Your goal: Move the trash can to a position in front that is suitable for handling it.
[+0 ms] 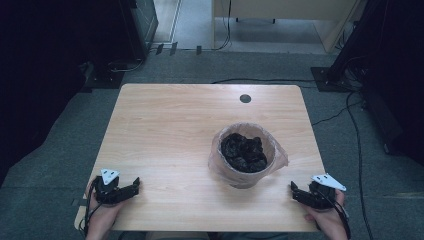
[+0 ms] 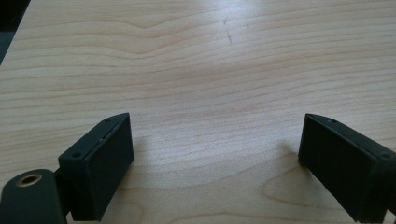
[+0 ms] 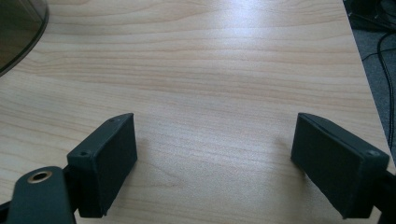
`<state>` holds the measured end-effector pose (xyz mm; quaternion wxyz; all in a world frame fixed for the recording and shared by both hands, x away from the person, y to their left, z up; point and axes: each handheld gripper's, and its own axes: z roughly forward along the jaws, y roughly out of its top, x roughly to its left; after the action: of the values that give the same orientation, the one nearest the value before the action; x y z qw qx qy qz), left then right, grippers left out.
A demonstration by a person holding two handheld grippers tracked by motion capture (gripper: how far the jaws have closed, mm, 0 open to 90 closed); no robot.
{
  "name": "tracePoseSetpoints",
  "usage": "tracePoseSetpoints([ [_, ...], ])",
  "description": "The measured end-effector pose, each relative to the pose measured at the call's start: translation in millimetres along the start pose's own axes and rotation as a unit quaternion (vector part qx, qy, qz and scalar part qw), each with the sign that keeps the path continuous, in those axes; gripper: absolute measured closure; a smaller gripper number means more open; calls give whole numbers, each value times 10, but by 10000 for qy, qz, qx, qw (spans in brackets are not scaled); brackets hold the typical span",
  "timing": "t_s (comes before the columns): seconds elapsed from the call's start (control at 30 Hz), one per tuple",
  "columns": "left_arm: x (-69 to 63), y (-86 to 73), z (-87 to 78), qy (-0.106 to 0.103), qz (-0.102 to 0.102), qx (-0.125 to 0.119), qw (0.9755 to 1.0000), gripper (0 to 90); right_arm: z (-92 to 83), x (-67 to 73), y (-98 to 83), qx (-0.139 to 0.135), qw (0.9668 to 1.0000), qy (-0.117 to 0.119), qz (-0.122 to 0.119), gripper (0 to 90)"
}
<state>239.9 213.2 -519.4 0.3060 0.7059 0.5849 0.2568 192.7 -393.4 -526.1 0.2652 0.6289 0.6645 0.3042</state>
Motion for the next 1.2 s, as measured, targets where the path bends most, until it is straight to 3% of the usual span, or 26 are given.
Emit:
tracePoseSetpoints([
  [0.07,1,3,1,-6,18,9,10000,100,-7,-2,-3,-26,10000,-46,27,197],
  [0.2,-1,7,5,-12,14,6,10000,101,-41,-15,-20,-179,9993,-231,223,394],
  [0.33,-1,15,14,0,8,4,10000,101,-76,-18,-19,-342,9989,-126,287,486],
  [0.43,-1,15,15,1,8,3,10000,101,-140,11,43,-633,9967,-1,509,525],
  [0.57,-1,15,14,3,9,6,10000,101,-206,110,180,-886,9953,-104,379,544],
  [0.7,-2,16,15,8,6,8,10000,101,-251,198,321,-1044,9935,34,450,558],
  [0.83,-3,18,17,15,-2,7,10000,101,-252,232,452,-1136,9908,120,720,573],
  [0.97,-3,18,17,15,-3,6,10000,101,-239,279,567,-1211,9891,138,827,582],
  [1.2,-3,18,17,15,-1,7,10000,101,-181,463,710,-1292,9890,276,665,583],
])
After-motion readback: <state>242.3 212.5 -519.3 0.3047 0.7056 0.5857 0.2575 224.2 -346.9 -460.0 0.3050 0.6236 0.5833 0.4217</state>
